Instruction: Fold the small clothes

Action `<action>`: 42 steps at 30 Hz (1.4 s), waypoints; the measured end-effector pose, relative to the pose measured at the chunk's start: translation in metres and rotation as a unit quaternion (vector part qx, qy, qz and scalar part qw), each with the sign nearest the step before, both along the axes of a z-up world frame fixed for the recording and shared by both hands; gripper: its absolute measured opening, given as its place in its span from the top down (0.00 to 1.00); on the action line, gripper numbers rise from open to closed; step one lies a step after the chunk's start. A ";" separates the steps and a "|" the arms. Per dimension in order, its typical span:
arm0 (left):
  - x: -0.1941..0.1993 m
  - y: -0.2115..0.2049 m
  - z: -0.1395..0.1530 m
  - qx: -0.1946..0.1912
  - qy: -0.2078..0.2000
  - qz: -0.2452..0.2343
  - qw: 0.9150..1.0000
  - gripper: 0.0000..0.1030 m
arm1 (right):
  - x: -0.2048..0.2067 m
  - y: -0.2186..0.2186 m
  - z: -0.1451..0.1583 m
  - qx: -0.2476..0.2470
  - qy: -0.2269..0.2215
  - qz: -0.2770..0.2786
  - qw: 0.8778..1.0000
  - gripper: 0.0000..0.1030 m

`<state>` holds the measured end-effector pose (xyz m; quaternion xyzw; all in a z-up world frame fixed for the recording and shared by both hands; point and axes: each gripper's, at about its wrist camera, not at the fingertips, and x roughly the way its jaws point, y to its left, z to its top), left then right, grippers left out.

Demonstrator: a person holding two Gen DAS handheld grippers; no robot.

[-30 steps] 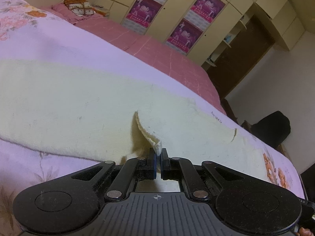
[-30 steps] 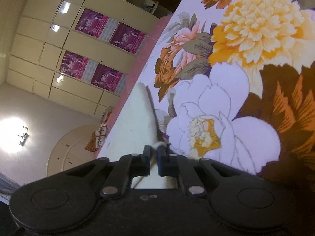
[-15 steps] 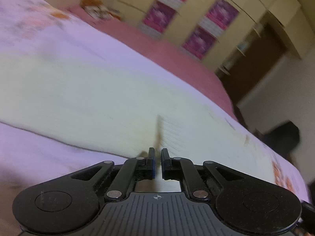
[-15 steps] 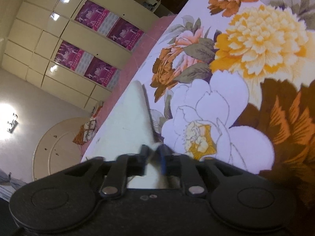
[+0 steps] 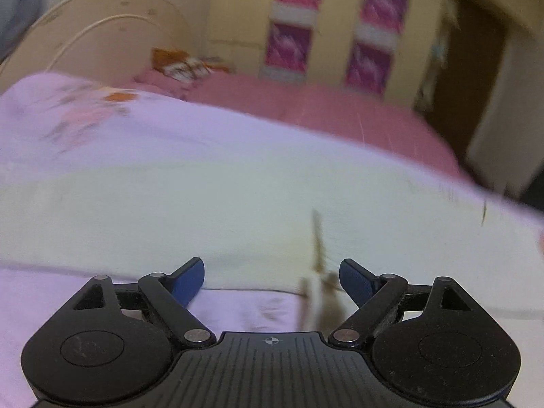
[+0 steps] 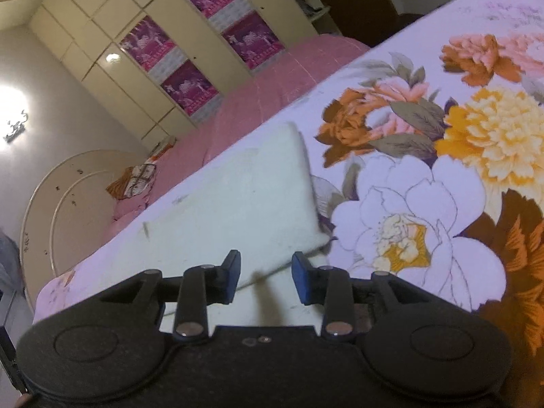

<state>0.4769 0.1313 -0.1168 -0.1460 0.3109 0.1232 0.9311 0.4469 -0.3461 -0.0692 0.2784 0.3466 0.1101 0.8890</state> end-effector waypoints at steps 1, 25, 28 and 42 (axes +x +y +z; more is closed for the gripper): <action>-0.014 0.015 0.000 -0.019 -0.012 0.016 1.000 0.16 | -0.005 -0.001 0.003 -0.002 -0.007 0.001 1.000 0.66; -0.146 0.280 -0.070 -0.301 -0.161 0.319 0.884 0.83 | -0.022 0.037 0.027 0.009 -0.014 0.032 0.999 0.71; -0.140 0.288 -0.075 -0.292 -0.157 0.313 0.890 0.94 | -0.017 0.039 0.026 0.006 -0.013 0.033 0.999 0.71; 0.022 0.127 0.001 -0.208 -0.131 -0.045 0.968 0.97 | -0.008 0.046 0.011 0.014 -0.002 0.027 1.000 0.71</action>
